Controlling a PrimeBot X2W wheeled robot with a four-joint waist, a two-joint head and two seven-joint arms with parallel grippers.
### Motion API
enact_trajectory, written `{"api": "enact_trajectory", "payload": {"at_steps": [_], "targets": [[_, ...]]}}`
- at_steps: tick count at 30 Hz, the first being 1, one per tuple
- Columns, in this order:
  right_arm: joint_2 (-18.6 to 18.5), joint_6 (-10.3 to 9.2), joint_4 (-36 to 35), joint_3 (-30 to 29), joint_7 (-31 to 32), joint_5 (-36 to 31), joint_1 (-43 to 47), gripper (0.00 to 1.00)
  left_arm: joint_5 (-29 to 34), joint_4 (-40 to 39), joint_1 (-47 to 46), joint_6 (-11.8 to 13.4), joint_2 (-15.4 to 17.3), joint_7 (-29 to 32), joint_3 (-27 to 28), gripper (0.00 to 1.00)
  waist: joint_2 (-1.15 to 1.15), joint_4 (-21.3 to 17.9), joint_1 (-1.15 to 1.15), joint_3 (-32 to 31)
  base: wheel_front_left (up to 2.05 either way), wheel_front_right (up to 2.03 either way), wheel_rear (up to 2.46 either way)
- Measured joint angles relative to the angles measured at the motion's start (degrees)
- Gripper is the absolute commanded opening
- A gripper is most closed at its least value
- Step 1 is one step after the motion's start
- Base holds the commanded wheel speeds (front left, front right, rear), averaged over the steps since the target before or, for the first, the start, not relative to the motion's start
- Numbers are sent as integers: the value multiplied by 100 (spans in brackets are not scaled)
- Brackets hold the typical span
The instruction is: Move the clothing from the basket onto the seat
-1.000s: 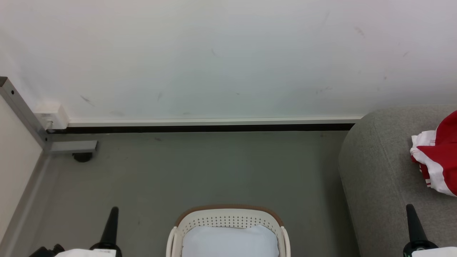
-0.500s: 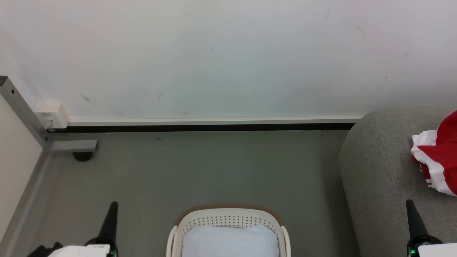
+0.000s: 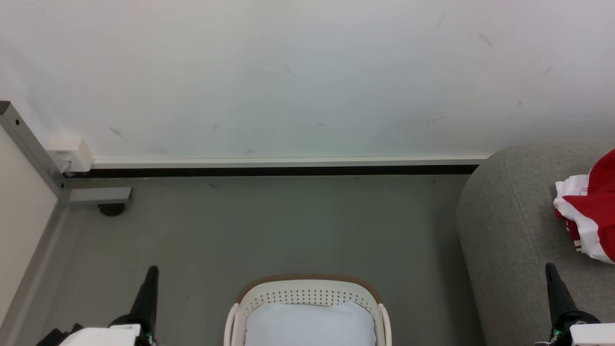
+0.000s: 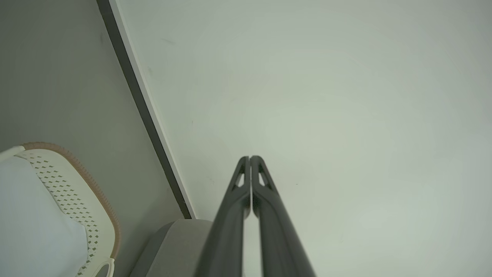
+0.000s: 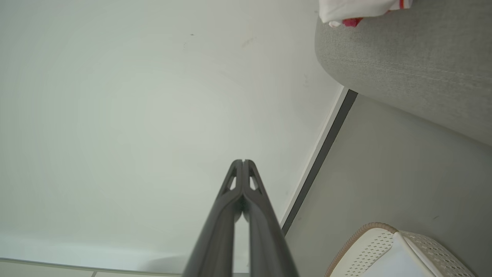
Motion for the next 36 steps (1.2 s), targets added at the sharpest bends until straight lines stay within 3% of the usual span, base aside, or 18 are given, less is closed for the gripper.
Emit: {"api": "enact_trajectory", "payload": {"at_steps": [19,36], "targets": [[-8,0,-12,-19,196,780,-116,0,-739,-15,-111,-19,1,196,54,0,0,9,0,20,0,0,0],[-9,0,-14,-20,199,814,-121,0,-757,-15,-114,-20,1,199,57,0,0,9,0,21,0,0,0]]}}
